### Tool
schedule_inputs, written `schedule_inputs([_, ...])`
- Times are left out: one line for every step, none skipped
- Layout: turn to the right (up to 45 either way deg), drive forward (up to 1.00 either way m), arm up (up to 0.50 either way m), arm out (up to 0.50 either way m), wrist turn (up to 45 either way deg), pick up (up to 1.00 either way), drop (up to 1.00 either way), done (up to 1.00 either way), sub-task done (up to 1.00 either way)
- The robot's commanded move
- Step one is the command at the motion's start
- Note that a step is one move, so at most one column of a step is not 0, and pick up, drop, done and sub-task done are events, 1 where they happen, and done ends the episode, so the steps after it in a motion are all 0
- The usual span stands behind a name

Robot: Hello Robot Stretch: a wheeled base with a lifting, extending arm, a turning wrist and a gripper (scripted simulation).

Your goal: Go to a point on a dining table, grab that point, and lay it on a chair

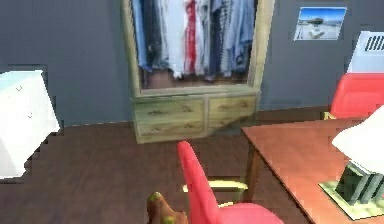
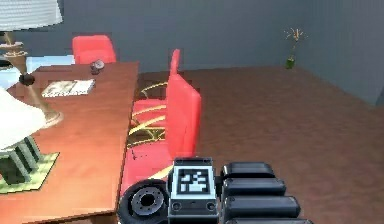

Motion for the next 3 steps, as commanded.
schedule_inputs([18.0,0.0,0.0,0.0,0.0,0.0,0.0,0.0,0.0])
schedule_inputs([-9.0,0.0,0.0,0.0,0.0,0.0,0.0,0.0,0.0])
schedule_inputs([-3.0,0.0,0.0,0.0,0.0,0.0,0.0,0.0,0.0])
